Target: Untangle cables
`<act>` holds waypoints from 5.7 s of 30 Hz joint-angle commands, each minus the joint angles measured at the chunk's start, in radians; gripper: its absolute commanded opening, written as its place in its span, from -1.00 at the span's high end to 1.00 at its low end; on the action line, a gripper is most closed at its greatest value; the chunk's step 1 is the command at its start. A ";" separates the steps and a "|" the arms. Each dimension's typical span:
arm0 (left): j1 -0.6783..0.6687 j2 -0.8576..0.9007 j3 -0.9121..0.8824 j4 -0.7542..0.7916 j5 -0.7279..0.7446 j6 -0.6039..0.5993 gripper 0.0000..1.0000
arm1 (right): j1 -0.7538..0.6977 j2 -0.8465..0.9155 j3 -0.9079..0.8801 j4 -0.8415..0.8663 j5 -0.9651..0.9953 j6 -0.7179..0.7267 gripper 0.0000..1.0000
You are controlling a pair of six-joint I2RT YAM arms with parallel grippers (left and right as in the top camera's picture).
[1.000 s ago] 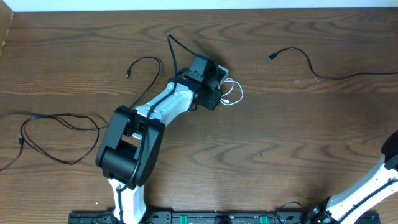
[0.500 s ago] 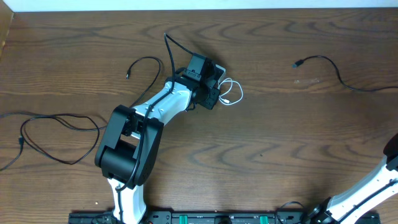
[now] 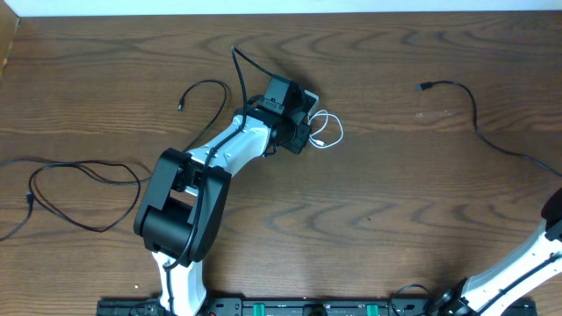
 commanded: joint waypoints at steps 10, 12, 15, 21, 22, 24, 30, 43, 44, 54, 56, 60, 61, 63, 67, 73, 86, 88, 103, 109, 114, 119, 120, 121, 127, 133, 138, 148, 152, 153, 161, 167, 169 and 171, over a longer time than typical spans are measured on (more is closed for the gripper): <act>0.000 -0.006 0.004 -0.001 0.013 -0.027 0.77 | 0.092 -0.011 -0.040 -0.174 -0.583 -0.299 -0.98; 0.000 -0.006 0.004 -0.002 0.013 -0.032 0.77 | 0.138 -0.011 -0.077 -0.202 -0.583 -0.350 -0.99; 0.000 -0.006 0.004 -0.002 0.013 -0.032 0.77 | 0.211 -0.011 -0.156 -0.217 -0.558 -0.386 -0.99; 0.000 -0.006 0.004 -0.002 0.013 -0.040 0.78 | 0.351 -0.011 -0.360 -0.164 -0.413 -0.385 -0.98; 0.000 -0.006 0.004 -0.002 0.013 -0.040 0.78 | 0.368 -0.011 -0.391 -0.146 -0.392 -0.385 -0.98; 0.000 -0.006 0.004 -0.002 0.013 -0.040 0.78 | 0.400 -0.011 -0.449 -0.113 -0.350 -0.384 -0.99; 0.000 -0.006 0.004 0.004 0.013 -0.055 0.77 | 0.427 -0.011 -0.567 -0.057 -0.277 -0.380 -0.99; 0.000 -0.006 0.004 0.035 0.016 -0.055 0.78 | 0.422 -0.010 -0.811 0.030 -0.346 -0.376 -0.99; 0.000 -0.006 0.004 0.035 0.016 -0.055 0.78 | 0.420 -0.010 -0.815 0.032 -0.327 -0.371 -0.98; -0.027 -0.006 0.004 0.056 0.016 -0.054 0.77 | 0.375 -0.011 -0.815 0.101 0.001 -0.237 -0.98; -0.042 -0.006 0.004 0.074 0.016 -0.054 0.77 | 0.357 -0.011 -0.815 0.132 0.010 -0.214 -0.98; -0.077 -0.006 0.004 0.114 0.016 -0.055 0.77 | 0.309 -0.011 -0.815 0.183 0.014 -0.132 -0.98; -0.086 -0.006 0.004 0.121 0.016 -0.054 0.77 | 0.299 -0.011 -0.815 0.192 0.023 -0.106 -0.98; -0.104 -0.005 0.004 0.135 0.012 -0.054 0.77 | 0.274 -0.011 -0.815 0.211 0.052 -0.047 -0.98; -0.116 -0.005 0.004 0.149 0.012 -0.054 0.77 | 0.243 -0.011 -0.814 0.220 0.051 -0.006 -0.99; -0.116 -0.005 0.004 0.182 0.015 -0.099 0.75 | 0.235 -0.011 -0.810 0.219 -0.068 -0.046 -0.99; -0.116 -0.204 0.004 -0.009 -0.014 -0.095 -0.96 | 0.238 -0.119 -0.809 0.107 -0.322 -0.150 -0.99; -0.115 -0.273 0.004 -0.075 -0.015 -0.094 -0.96 | 0.243 -0.164 -0.809 0.072 -0.321 -0.150 -0.98; -0.106 -0.520 0.004 -0.386 -0.344 -0.145 -0.96 | 0.486 -0.459 -0.809 0.002 -0.239 -0.232 -0.98; -0.106 -0.561 0.004 -0.386 -0.441 -0.207 -0.96 | 0.591 -0.549 -0.809 -0.018 -0.167 -0.232 -0.98; -0.106 -0.563 0.004 -0.407 -0.441 -0.207 -0.96 | 0.627 -0.565 -0.809 -0.033 -0.167 -0.232 -0.98; -0.106 -0.563 0.004 -0.423 -0.441 -0.207 -0.96 | 0.628 -0.564 -0.810 -0.050 -0.167 -0.232 -0.98; -0.106 -0.563 0.004 -0.423 -0.441 -0.207 -0.96 | 0.628 -0.564 -0.810 -0.050 -0.167 -0.232 -0.98; -0.106 -0.563 0.004 -0.423 -0.441 -0.207 -0.96 | 0.628 -0.564 -0.810 -0.050 -0.167 -0.232 -0.99; -0.106 -0.563 0.004 -0.423 -0.441 -0.207 -0.96 | 0.628 -0.564 -0.810 -0.050 -0.167 -0.232 -0.99; -0.106 -0.563 0.004 -0.423 -0.441 -0.207 -0.96 | 0.628 -0.564 -0.810 -0.050 -0.167 -0.232 -0.99; -0.106 -0.563 0.004 -0.423 -0.441 -0.207 -0.96 | 0.628 -0.564 -0.810 -0.050 -0.167 -0.232 -0.98; -0.106 -0.563 0.004 -0.423 -0.441 -0.207 -0.96 | 0.628 -0.564 -0.810 -0.050 -0.167 -0.232 -0.99; -0.106 -0.568 0.004 -0.439 -0.441 -0.207 -0.96 | 0.628 -0.564 -0.810 -0.050 -0.167 -0.232 -0.99; -0.106 -0.571 0.004 -0.442 -0.441 -0.206 -0.96 | 0.628 -0.564 -0.810 -0.050 -0.167 -0.232 -0.98; -0.106 -0.676 -0.048 -0.456 -0.441 -0.206 -0.96 | 0.628 -0.564 -0.810 -0.050 -0.167 -0.232 -0.98; -0.052 -0.812 -0.143 -0.387 -0.409 -0.197 -0.96 | 0.628 -0.564 -0.810 -0.050 -0.167 -0.232 -0.98; -0.013 -0.861 -0.185 -0.344 -0.351 -0.163 -0.96 | 0.628 -0.564 -0.810 -0.050 -0.167 -0.232 -0.98; 0.032 -0.918 -0.235 -0.291 -0.283 -0.129 -0.96 | 0.628 -0.564 -0.810 -0.050 -0.167 -0.232 -0.99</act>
